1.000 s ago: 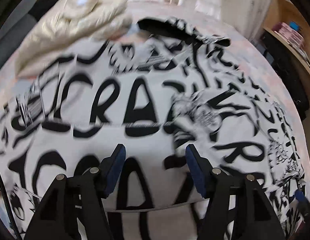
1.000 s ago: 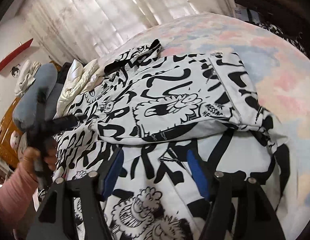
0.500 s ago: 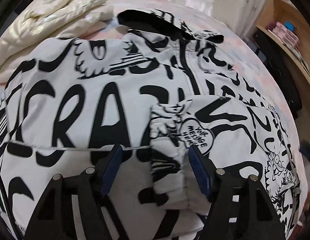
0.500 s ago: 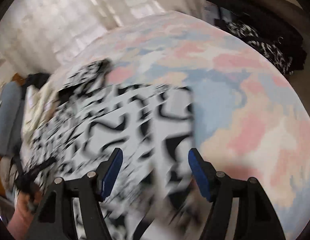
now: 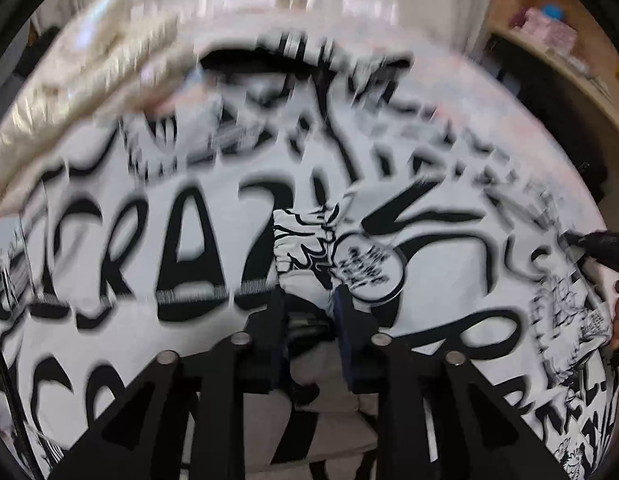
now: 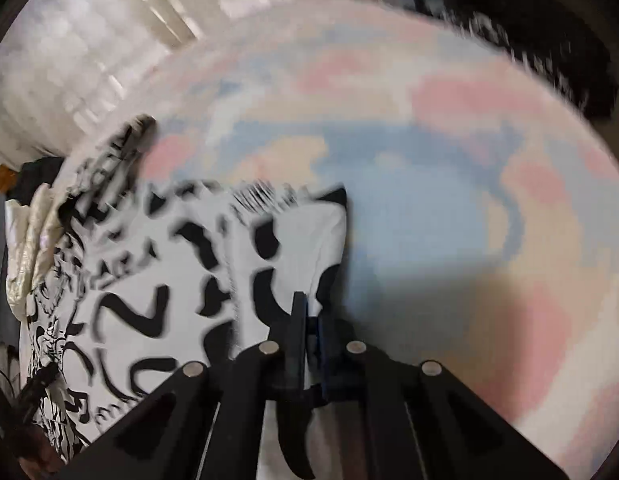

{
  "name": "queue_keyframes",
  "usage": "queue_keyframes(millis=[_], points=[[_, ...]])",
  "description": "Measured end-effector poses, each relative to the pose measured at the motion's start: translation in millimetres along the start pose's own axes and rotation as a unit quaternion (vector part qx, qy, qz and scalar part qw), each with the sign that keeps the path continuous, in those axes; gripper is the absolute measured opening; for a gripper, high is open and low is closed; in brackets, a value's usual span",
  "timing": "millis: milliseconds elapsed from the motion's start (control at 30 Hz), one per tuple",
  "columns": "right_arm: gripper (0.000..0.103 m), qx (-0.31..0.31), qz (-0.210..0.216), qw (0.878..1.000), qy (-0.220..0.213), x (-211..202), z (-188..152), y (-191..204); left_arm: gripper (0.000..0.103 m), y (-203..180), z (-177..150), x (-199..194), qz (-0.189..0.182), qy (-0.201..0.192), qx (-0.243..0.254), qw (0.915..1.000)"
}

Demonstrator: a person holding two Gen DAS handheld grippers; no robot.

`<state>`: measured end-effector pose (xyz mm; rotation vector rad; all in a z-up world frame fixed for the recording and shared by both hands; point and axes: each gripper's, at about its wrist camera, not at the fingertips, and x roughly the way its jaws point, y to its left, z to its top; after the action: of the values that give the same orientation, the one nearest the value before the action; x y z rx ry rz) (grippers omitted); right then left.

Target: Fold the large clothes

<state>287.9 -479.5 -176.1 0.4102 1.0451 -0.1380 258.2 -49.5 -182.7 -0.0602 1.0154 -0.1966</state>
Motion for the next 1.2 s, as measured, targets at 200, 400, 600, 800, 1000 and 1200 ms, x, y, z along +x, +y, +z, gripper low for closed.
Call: queue_keyframes(millis=[200, 400, 600, 800, 1000, 1200], points=[[0.065, -0.010, 0.047, 0.999, -0.002, -54, -31, 7, 0.050, 11, -11, -20, -0.028, 0.002, -0.028, 0.9992], [0.069, -0.063, 0.023, 0.997, 0.042, -78, -97, 13, 0.051, 5, -37, -29, -0.020, 0.002, -0.004, 0.9998], [0.038, -0.093, -0.002, 0.995, 0.023, -68, -125, 6, 0.035, -13, -49, -22, -0.005, -0.010, 0.016, 0.9998], [0.040, -0.065, -0.006, 0.998, 0.013, -71, -130, -1, 0.039, -25, -55, -36, 0.024, -0.006, 0.017, 0.9996], [0.046, -0.064, -0.032, 0.997, -0.020, -112, -149, 11, 0.055, -35, -78, -77, 0.021, -0.046, 0.042, 0.9978], [0.046, -0.071, -0.021, 0.997, -0.036, -139, -175, 26, 0.058, -55, -111, -113, 0.018, -0.072, 0.094, 0.9928]])
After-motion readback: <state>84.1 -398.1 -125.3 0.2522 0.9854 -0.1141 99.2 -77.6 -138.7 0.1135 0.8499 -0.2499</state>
